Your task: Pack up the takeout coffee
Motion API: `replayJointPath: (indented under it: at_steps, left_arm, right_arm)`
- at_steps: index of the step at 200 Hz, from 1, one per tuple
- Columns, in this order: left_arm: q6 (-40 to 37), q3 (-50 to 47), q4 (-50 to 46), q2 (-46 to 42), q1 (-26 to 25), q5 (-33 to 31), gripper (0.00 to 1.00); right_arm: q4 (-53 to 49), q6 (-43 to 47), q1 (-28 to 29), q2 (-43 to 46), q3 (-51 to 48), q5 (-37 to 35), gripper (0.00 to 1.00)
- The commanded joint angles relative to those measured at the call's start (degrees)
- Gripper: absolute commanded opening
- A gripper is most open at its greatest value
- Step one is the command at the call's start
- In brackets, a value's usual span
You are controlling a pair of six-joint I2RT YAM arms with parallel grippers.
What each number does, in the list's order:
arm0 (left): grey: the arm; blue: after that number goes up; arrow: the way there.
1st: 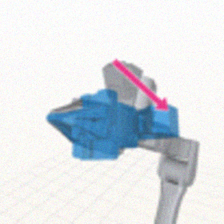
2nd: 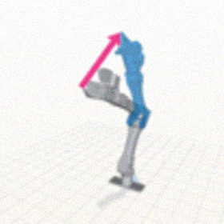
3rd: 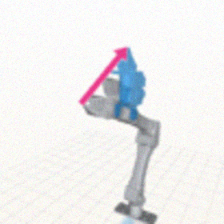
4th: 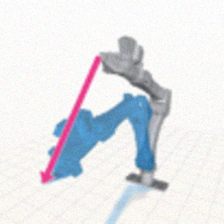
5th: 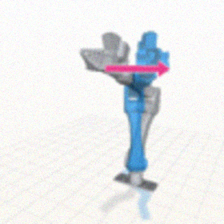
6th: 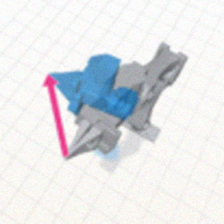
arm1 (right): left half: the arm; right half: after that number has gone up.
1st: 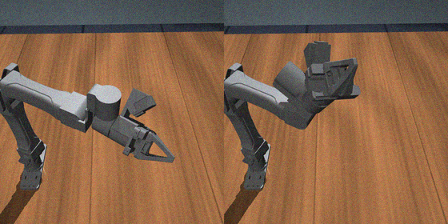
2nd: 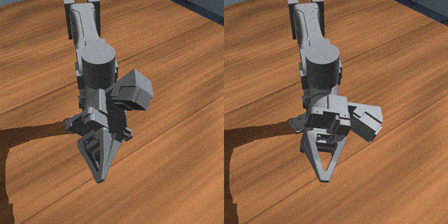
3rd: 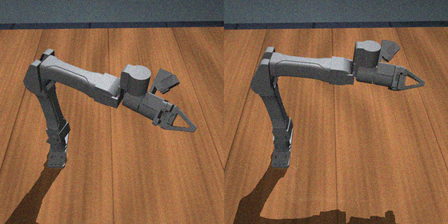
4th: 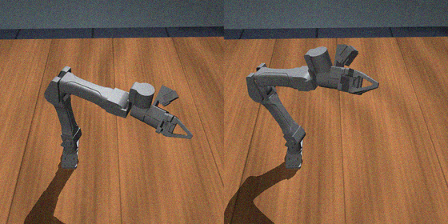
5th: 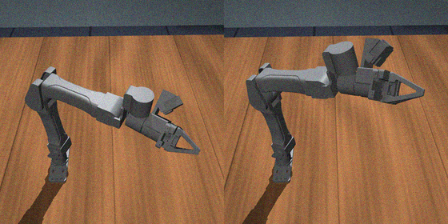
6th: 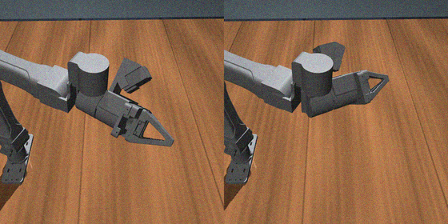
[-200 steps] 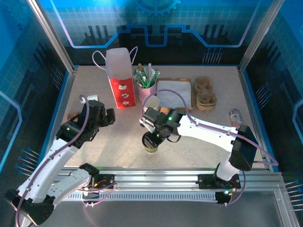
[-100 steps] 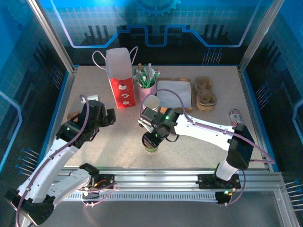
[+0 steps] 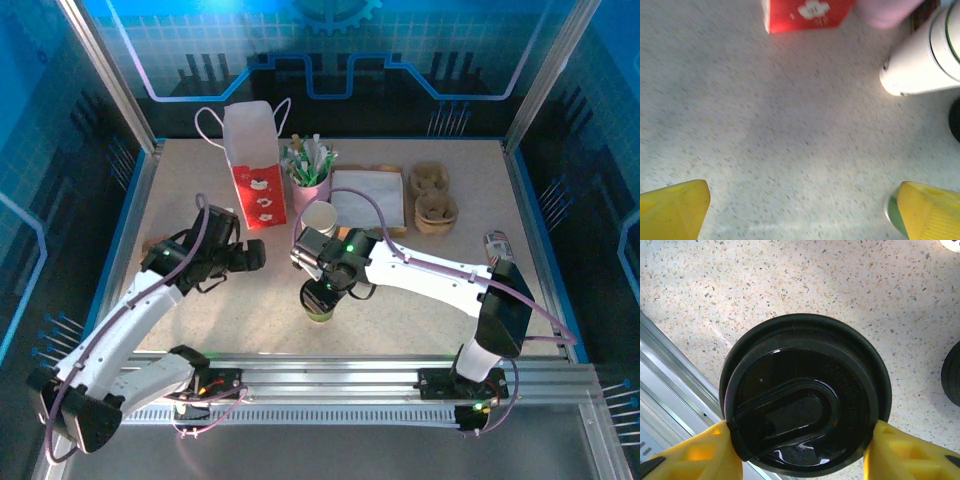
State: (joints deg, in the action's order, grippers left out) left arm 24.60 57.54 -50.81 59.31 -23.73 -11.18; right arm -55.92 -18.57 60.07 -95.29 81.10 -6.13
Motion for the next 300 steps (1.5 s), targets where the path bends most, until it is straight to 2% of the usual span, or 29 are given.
replayJointPath:
  at_steps: [1, 51, 103, 135, 197, 300]
  left_arm:
    - [2.4, 2.6, -3.2, 2.2, 0.4, 9.8, 0.96]
    - [8.8, -5.4, 4.4, 3.1, -0.4, 20.3, 0.87]
    - [13.3, -8.8, 10.7, 6.7, -6.1, 20.3, 0.82]
    - [15.0, -9.9, 13.9, 7.8, -7.7, 21.1, 0.79]
    - [18.0, -13.9, 18.9, 8.4, -8.5, 24.5, 0.67]
    - [22.4, -17.1, 22.5, 1.9, -8.7, 24.7, 0.64]
  right_arm:
    - [-1.7, 0.3, 0.6, -3.5, -2.1, -0.7, 0.40]
    - [-1.3, 0.7, 0.2, -4.3, -2.6, 0.0, 0.39]
    - [-1.4, 1.1, 0.0, -5.0, -2.8, 0.6, 0.39]
    - [-1.4, 1.0, 0.0, -5.2, -2.9, 1.0, 0.39]
    - [-1.5, 1.4, 0.0, -5.8, -3.2, 1.0, 0.39]
    - [-0.8, 1.3, -0.4, -7.3, -3.9, 1.7, 0.39]
